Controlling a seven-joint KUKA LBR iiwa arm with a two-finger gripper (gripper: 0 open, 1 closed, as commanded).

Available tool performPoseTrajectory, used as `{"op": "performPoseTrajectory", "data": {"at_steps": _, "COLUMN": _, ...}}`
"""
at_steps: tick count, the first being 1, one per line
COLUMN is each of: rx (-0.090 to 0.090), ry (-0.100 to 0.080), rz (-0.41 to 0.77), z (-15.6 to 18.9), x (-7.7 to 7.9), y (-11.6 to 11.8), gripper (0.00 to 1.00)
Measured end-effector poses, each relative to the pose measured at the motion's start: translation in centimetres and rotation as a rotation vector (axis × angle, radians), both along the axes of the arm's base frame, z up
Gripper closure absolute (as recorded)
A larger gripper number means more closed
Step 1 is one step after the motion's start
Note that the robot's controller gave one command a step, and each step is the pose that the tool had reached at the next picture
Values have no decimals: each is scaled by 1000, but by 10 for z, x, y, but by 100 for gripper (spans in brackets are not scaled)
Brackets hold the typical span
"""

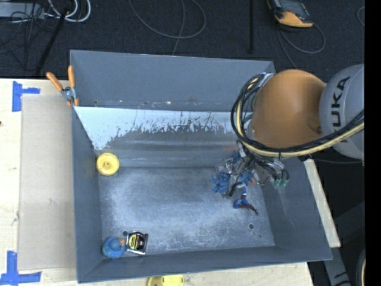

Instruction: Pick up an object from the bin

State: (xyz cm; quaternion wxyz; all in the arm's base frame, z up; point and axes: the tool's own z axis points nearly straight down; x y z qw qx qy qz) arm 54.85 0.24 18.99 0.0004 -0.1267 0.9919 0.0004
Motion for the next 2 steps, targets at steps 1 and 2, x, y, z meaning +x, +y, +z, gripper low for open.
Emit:
{"op": "performPoseTrajectory", "data": {"at_steps": 1, "rx": 0, "ry": 0, "rz": -2, "z": 0, "x": 0, "y": 0, "gripper": 100}}
{"op": "performPoseTrajectory", "data": {"at_steps": 2, "rx": 0, "ry": -1, "rz": 15, "z": 124, "x": 0, "y": 18, "gripper": 100}}
